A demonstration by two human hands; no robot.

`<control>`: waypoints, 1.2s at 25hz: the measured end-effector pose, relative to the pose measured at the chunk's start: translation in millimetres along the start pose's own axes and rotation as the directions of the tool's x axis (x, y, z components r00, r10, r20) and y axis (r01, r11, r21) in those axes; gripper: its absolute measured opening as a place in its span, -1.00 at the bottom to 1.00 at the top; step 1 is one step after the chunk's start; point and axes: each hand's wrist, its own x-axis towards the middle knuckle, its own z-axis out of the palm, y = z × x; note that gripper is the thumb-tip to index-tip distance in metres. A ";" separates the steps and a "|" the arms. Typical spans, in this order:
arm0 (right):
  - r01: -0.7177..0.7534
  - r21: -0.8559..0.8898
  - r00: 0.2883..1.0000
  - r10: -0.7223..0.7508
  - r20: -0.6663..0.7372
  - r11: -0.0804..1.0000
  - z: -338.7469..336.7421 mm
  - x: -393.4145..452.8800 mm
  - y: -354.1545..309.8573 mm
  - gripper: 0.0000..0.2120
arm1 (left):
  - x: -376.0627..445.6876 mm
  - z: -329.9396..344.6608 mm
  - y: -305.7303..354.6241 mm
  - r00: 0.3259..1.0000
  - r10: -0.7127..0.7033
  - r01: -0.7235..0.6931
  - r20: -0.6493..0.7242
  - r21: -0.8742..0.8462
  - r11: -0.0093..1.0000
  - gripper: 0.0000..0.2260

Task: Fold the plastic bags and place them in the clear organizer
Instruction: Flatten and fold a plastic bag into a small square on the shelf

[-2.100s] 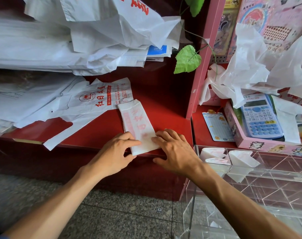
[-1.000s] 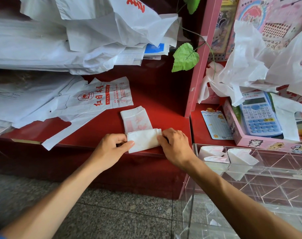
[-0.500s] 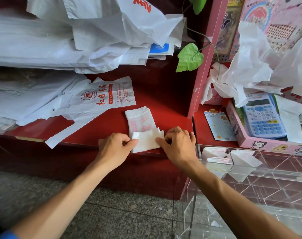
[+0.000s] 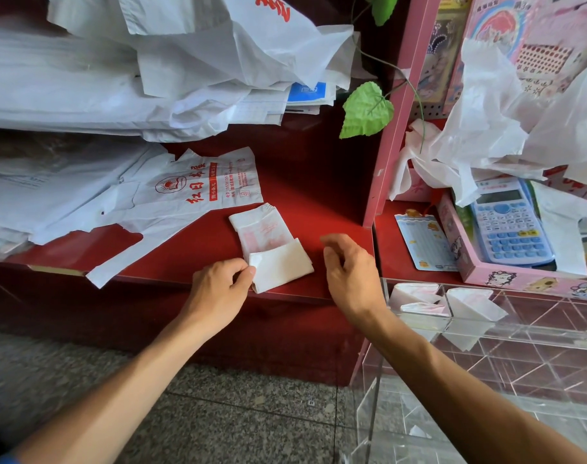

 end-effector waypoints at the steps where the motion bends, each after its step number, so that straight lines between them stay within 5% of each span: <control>1: 0.100 -0.031 0.995 -0.099 0.024 0.994 -0.8 -1.6 0.3 -0.80 | 0.0 -0.1 -1.5 1.000 0.005 -0.005 -0.014 -0.006 1.000 -0.64; 3: 0.359 -0.172 0.928 -0.331 0.171 0.917 2.9 -5.2 6.2 -0.75 | 0.9 0.3 -2.9 0.999 0.011 -0.011 -0.035 0.003 1.000 -0.66; 5: 0.485 -0.285 0.845 -0.360 0.395 0.827 10.1 -9.1 13.1 -0.64 | 2.0 2.3 -1.6 0.998 0.005 -0.003 -0.063 0.032 0.999 -0.67; 9: 0.453 -0.359 0.823 -0.228 0.521 0.816 9.0 -10.1 9.4 -0.48 | 3.4 3.4 -1.5 0.987 0.047 -0.019 -0.155 0.179 0.984 -0.83; 11: 0.446 -0.378 0.817 -0.196 0.542 0.811 5.3 -8.8 8.2 -0.48 | 2.1 2.5 -6.4 0.961 0.243 -0.201 -0.129 0.276 0.940 -0.95; 13: 0.450 -0.401 0.800 -0.161 0.578 0.798 2.5 -8.1 8.0 -0.48 | 4.5 4.2 -12.7 0.916 0.399 -0.371 -0.032 0.311 0.875 -0.78; 20: 0.440 -0.470 0.844 -0.172 0.509 0.765 -6.3 -3.2 4.9 -0.30 | 0.1 -11.0 -19.3 0.932 0.327 -0.345 0.155 0.109 0.932 -0.51; 30: 0.218 -0.123 0.924 -0.164 0.347 0.968 -15.5 5.0 10.5 -0.93 | -2.5 -19.5 -10.9 0.989 0.097 -0.065 0.114 -0.262 0.963 -0.74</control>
